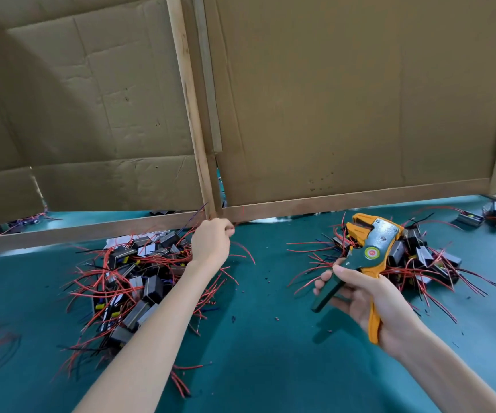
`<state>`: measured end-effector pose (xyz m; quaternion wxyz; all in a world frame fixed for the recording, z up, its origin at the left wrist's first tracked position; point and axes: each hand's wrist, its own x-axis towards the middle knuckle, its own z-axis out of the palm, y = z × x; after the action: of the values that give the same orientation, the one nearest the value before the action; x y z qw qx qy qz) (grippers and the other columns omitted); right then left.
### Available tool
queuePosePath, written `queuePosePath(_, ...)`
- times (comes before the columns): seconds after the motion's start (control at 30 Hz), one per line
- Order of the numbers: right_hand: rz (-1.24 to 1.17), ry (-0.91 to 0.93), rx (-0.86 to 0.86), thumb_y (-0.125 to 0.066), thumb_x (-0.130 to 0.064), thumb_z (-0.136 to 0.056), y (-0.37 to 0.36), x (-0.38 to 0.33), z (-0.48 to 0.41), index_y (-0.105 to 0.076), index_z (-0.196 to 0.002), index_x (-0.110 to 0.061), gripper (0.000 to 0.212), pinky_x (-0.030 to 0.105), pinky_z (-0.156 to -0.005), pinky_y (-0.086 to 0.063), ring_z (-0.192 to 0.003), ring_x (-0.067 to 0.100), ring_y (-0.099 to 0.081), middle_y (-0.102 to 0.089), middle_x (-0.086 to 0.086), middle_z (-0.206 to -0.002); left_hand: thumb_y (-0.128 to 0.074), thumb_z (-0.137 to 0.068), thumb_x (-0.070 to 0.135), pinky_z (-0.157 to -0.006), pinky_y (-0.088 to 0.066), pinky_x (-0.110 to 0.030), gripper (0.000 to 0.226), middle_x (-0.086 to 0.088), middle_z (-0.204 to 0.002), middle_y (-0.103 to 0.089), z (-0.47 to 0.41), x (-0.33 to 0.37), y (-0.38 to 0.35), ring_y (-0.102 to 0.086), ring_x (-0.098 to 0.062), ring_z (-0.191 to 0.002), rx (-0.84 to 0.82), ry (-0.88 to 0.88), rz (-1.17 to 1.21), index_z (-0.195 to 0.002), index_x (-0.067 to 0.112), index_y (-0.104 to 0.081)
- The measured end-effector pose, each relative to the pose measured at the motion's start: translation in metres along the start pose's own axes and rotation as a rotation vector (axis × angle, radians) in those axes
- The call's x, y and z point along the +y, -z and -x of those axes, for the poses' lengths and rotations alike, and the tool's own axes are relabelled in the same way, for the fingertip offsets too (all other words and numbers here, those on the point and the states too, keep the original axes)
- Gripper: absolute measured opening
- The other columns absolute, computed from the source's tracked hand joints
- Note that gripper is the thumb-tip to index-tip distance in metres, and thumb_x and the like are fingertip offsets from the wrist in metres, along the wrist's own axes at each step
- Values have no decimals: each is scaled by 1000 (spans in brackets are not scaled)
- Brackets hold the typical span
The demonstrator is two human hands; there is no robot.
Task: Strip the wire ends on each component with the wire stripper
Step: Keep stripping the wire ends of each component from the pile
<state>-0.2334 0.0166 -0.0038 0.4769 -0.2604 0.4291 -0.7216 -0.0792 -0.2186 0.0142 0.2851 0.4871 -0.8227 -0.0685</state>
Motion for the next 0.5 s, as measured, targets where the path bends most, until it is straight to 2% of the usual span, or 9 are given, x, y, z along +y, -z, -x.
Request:
queuePosePath(0.07, -5, 5, 5, -62, -8, -79, 0, -1, -1, -57, -96, 1, 20, 38, -63, -60, -74, 35, -67, -63, 22, -85, -60, -94, 16, -79, -51, -33, 15, -8, -92, -73, 1, 14, 9, -67, -26, -85, 92, -52, 300, -98, 10, -72)
queuePosePath(0.1, -8, 9, 7, -62, -7, -79, 1, -1, -1, -57, -97, 0, 20, 37, -63, -60, -74, 34, -68, -63, 22, -85, -61, -92, 13, -77, -51, -31, 11, -7, -88, -73, 3, 22, 15, -67, -23, -82, 70, -98, 439, -93, 9, -72)
queuePosePath(0.2, -14, 13, 6, -62, -8, -79, 1, -1, -1, -57, -97, 0, 20, 37, -62, -60, -73, 34, -68, -63, 21, -84, -62, -90, 4, -79, -53, -25, 10, -7, -87, -72, 12, 38, 30, -66, -16, -81, -170, -244, 664, -89, 8, -72)
queuePosePath(0.27, -20, 6, 5, -63, -8, -78, 1, 0, -2, -57, -96, 0, 20, 38, -63, -60, -73, 34, -68, -63, 21, -84, -62, -89, -1, -81, -52, -24, 11, -10, -86, -71, 20, 37, 33, -65, -14, -79, -402, -277, 692, -93, 3, -72)
queuePosePath(0.37, -27, -5, 9, -63, -9, -77, 1, 1, -2, -57, -94, 1, 21, 38, -63, -60, -74, 34, -68, -63, 21, -83, -62, -88, -4, -77, -54, -19, 16, -2, -81, -72, 32, 24, 31, -65, -6, -72, -706, -247, 602, -101, 0, -71)
queuePosePath(0.43, -36, -2, 11, -64, -9, -76, 0, 1, -3, -57, -93, -1, 20, 38, -63, -60, -74, 34, -68, -64, 19, -82, -62, -89, -2, -74, -53, -17, 17, -7, -89, -72, 35, 17, 31, -66, -5, -73, -789, -211, 550, -102, 4, -71)
queuePosePath(0.5, -47, -1, 10, -64, -9, -74, 0, 1, -2, -57, -92, -3, 19, 38, -62, -60, -74, 34, -68, -64, 18, -81, -62, -90, 0, -77, -54, -18, 17, -11, -97, -72, 35, 10, 36, -67, -8, -78, -788, -177, 525, -100, 9, -72)
